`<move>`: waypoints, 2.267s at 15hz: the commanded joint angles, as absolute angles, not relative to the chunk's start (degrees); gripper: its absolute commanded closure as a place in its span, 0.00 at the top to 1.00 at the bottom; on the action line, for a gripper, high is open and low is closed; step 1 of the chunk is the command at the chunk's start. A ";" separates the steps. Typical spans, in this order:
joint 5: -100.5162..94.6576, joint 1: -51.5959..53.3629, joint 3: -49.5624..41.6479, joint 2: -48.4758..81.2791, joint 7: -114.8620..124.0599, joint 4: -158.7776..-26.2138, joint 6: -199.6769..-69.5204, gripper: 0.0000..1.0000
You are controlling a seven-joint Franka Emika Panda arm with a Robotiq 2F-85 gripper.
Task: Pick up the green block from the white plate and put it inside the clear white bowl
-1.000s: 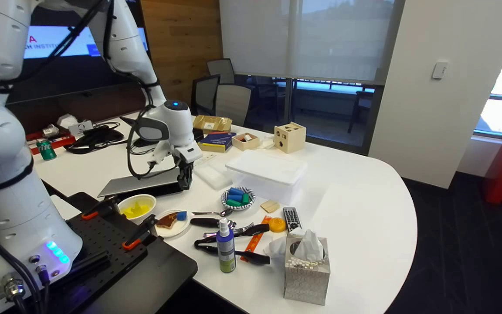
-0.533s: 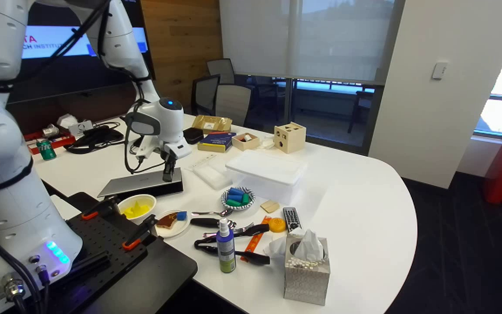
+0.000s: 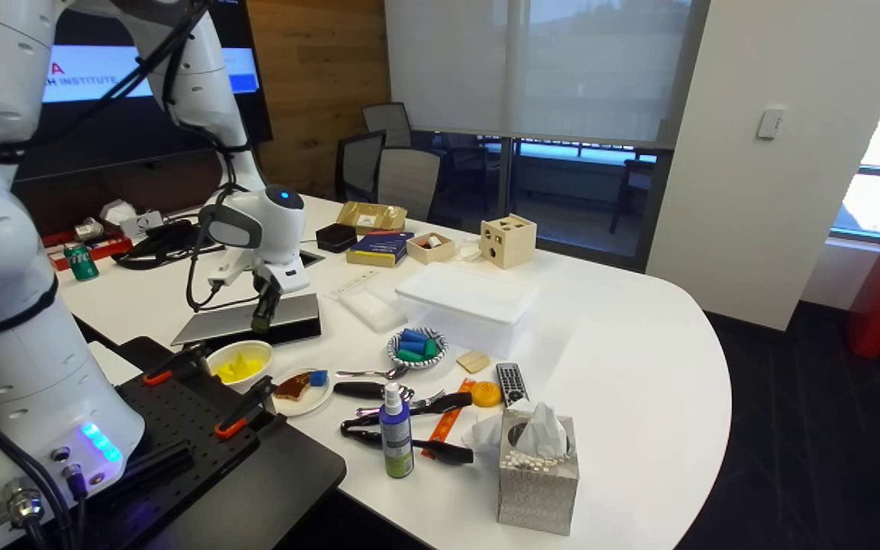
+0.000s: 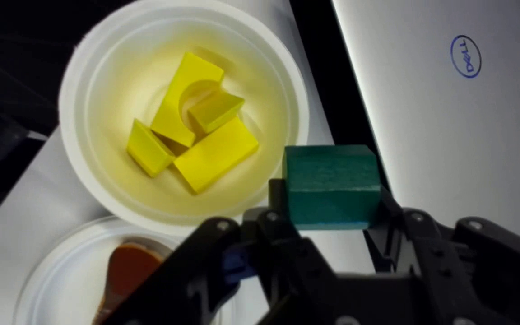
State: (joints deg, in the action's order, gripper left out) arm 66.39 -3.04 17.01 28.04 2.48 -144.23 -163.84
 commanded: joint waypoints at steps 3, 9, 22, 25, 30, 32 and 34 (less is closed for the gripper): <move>65.22 -4.11 15.56 27.78 5.66 -146.06 -159.38 0.20; 63.08 -4.61 12.88 29.87 5.67 -144.82 -153.85 0.20; 62.67 -2.08 10.19 22.66 7.69 -148.53 -160.97 1.00; 60.19 0.56 9.03 16.16 12.22 -153.16 -164.76 1.00; 49.79 5.37 2.93 7.49 20.71 -158.86 -165.55 1.00; 43.35 5.81 0.58 5.40 24.33 -160.06 -165.08 1.00; 37.74 5.24 -1.53 4.07 26.38 -160.41 -163.66 1.00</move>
State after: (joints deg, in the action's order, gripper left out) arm 44.15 4.90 1.40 8.38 22.59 -158.02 -165.49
